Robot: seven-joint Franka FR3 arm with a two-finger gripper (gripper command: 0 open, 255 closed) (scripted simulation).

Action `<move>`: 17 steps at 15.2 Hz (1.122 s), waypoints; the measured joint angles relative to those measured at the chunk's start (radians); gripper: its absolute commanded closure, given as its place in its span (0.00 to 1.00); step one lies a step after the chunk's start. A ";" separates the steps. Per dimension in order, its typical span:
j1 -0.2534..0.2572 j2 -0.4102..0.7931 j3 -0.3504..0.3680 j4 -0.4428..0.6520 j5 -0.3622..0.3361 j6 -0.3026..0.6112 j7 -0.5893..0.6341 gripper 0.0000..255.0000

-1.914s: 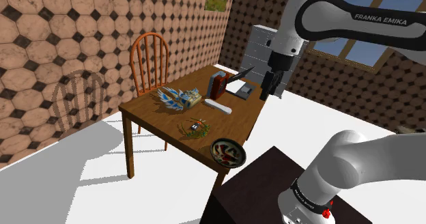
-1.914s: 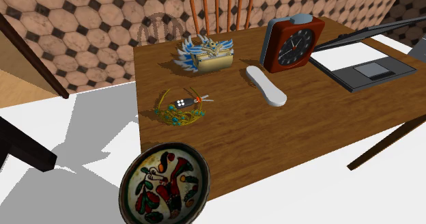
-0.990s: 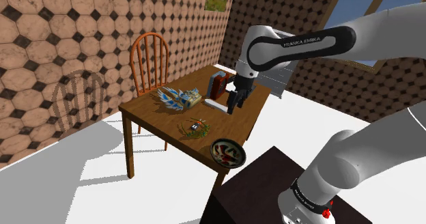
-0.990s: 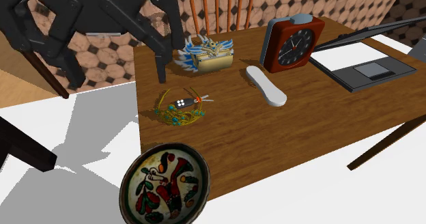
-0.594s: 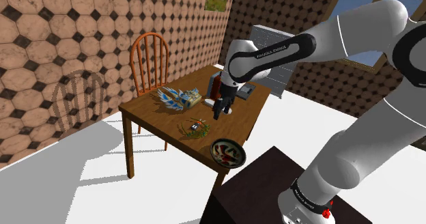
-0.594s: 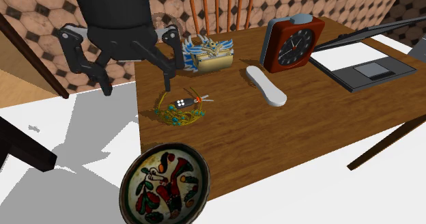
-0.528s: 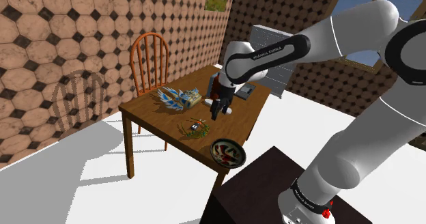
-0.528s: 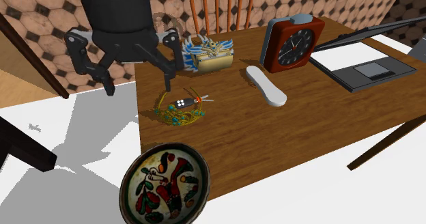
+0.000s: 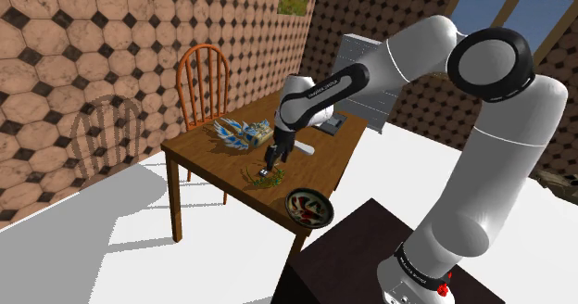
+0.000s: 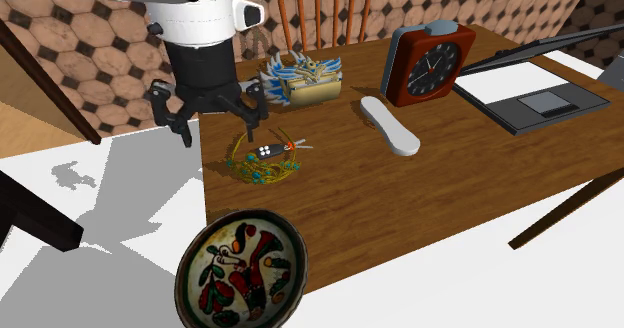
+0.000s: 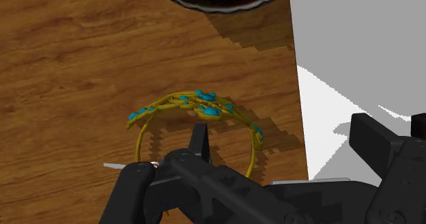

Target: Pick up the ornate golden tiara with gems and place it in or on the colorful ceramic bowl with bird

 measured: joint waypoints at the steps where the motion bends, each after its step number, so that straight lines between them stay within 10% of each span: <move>1: 0.003 0.036 0.000 0.022 -0.004 0.016 0.002 0.00; 17: 0.041 0.417 -0.011 0.273 -0.041 0.154 0.019 0.00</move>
